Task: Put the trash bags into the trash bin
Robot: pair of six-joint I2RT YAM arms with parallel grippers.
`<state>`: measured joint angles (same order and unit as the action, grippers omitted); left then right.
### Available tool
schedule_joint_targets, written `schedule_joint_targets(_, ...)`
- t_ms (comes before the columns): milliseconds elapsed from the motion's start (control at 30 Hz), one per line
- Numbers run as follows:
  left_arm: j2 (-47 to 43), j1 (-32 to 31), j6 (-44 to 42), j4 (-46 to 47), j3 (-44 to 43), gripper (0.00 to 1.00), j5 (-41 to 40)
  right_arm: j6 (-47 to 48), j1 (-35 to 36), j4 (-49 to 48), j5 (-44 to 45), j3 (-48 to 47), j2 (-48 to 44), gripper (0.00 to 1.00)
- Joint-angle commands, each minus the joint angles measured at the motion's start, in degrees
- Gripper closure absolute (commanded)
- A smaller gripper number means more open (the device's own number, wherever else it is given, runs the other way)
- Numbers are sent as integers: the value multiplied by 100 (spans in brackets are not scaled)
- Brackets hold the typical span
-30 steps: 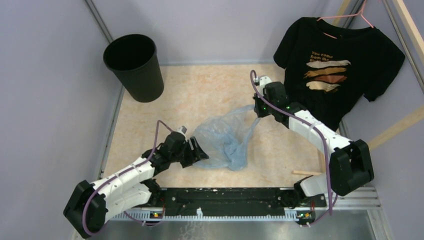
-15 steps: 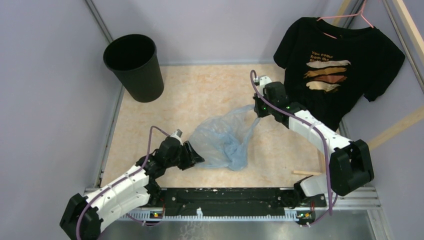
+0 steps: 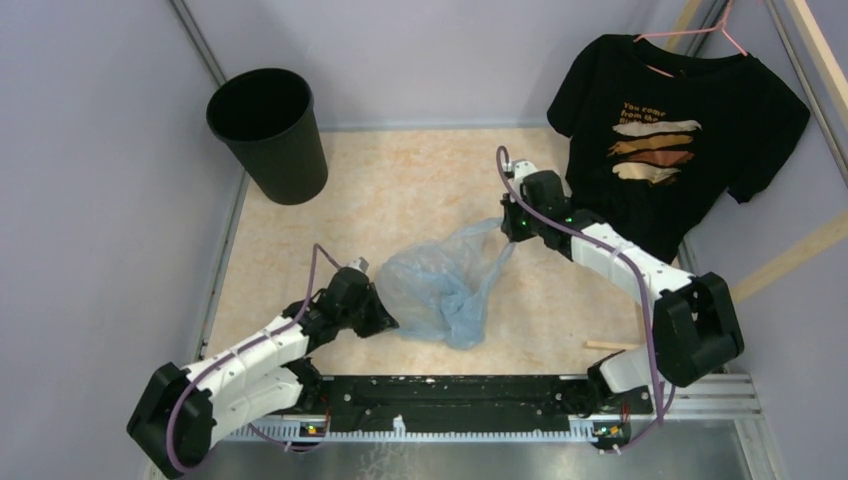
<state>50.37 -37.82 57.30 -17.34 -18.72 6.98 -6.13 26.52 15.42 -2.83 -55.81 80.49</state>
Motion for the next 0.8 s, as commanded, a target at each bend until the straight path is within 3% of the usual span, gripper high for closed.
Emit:
schedule_joint_targets(0, 784, 513, -808, 53, -967, 100, 40, -400, -36, -314, 68, -283, 628, 100)
schedule_joint_targets(100, 1851, 1646, -1595, -15, -2259, 100, 962, -535, -209, 401, 17, -1701, 1424, 100)
schedule_joint_targets(200, 3100, 2510, -2206, -1063, -4816, 100, 2111, -441, -299, 1592, 151, -3946, 2027, 100)
schedule_joint_targets(300, 3439, 2525, -2567, -2000, -7576, 100, 2147, -309, -277, 2322, 243, -6109, 2050, 100)
schedule_joint_targets(367, 2974, 2377, -2856, -1583, -8386, 100, 2130, -14, -76, 2417, 171, -7047, 1760, 100)
schedule_joint_targets(400, 2599, 2275, -2976, -1157, -8274, 100, 2005, 263, 158, 2147, 237, -7042, 1451, 100)
schedule_joint_targets(467, 1812, 2179, -3048, -403, -7420, 100, 1407, 1021, 877, 909, 265, -5887, 347, 100)
schedule_joint_targets(533, 1195, 2174, -3097, 7, -6301, 100, 808, 1367, 1182, -933, 138, -3776, -721, 100)
schedule_joint_targets(600, 1079, 2189, -3146, -362, -5331, 100, 424, 1131, 1177, -2620, 437, -1784, -1332, 100)
schedule_joint_targets(667, 1447, 2196, -2999, -992, -4482, 100, 207, 932, 1109, -3012, 722, -589, -1203, 100)
schedule_joint_targets(767, 1901, 2269, -2702, -1357, -3315, 100, 635, 434, 1109, -2537, 248, 347, -654, 100)
